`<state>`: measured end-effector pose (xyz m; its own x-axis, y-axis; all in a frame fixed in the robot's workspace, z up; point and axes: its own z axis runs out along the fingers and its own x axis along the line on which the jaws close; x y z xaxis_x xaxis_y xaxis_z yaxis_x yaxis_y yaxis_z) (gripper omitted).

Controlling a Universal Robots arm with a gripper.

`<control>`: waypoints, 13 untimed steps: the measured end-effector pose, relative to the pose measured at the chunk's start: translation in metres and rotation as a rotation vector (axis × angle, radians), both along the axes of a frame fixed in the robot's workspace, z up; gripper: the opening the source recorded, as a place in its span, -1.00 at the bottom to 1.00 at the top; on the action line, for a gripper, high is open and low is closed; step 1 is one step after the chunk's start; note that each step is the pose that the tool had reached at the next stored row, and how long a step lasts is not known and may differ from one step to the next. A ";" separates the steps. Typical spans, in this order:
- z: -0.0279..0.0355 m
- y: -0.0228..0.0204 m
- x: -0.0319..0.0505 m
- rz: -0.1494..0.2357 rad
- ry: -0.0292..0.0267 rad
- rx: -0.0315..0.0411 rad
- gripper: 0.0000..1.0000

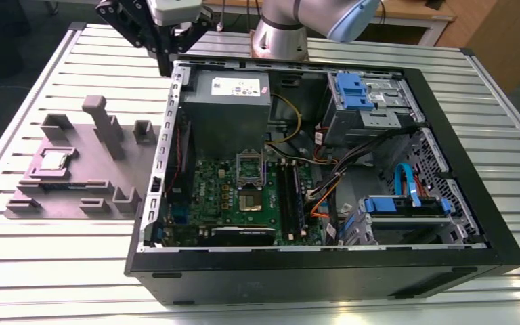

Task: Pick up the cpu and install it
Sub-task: 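Reach for the cpu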

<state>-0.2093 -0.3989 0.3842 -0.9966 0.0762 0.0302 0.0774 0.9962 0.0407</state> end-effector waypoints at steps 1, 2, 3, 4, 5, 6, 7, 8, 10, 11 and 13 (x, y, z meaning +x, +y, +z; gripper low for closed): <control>0.0000 0.0000 -0.0001 0.000 0.0000 0.0001 -0.80; -0.0002 0.0000 -0.0042 0.000 0.0000 0.0000 -0.80; -0.0007 0.0000 -0.0071 0.000 -0.0001 0.0001 -0.80; -0.0007 0.0000 -0.0073 0.000 0.0000 0.0001 -0.80; -0.0007 0.0000 -0.0074 0.000 0.0000 0.0000 -0.80; -0.0008 0.0000 -0.0076 0.000 -0.0001 0.0001 -0.80; -0.0007 0.0000 -0.0078 0.000 0.0000 0.0001 -0.80; -0.0007 0.0000 -0.0081 0.000 0.0000 0.0000 -0.80; -0.0008 0.0000 -0.0085 0.000 0.0000 0.0000 -0.80; -0.0008 0.0000 -0.0087 0.000 0.0000 0.0001 -0.80; -0.0008 0.0000 -0.0091 0.000 0.0000 0.0000 -0.80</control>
